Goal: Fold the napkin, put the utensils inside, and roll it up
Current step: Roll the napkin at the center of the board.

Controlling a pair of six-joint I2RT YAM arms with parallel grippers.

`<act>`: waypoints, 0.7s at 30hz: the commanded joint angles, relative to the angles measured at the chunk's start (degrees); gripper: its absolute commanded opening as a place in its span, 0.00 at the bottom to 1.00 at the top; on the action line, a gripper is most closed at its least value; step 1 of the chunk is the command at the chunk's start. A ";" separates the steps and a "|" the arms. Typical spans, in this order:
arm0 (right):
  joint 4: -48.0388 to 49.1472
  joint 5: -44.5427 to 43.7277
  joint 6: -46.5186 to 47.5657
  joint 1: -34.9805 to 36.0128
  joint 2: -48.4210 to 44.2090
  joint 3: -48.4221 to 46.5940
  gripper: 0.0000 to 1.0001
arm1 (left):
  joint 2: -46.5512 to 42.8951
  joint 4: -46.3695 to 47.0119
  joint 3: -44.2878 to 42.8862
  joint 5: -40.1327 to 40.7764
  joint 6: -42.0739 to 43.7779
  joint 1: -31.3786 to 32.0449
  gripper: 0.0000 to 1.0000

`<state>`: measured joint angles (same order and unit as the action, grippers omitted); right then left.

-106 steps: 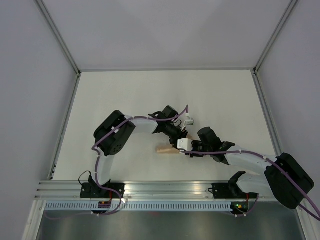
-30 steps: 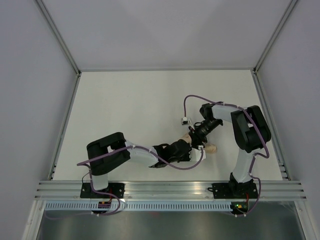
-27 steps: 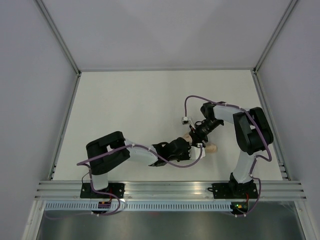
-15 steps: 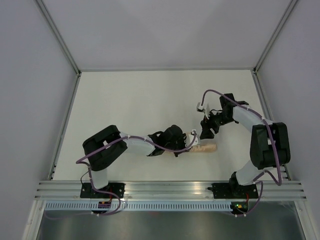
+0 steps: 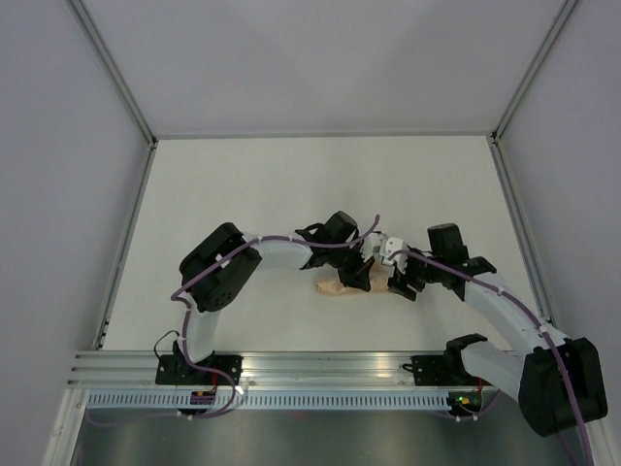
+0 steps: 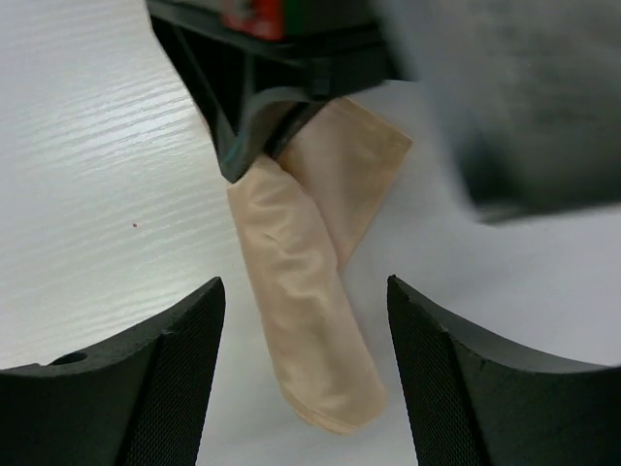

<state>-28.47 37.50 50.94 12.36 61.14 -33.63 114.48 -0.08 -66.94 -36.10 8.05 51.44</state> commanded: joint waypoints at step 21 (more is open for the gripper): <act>22.93 -16.67 -5.67 21.48 9.17 8.32 0.55 | 11.12 -19.61 -7.86 -11.98 -10.22 -4.33 0.11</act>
<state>-6.46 22.35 45.84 33.58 69.19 -24.38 121.34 -12.78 -75.20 -50.50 2.46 47.57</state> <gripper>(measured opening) 0.573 0.104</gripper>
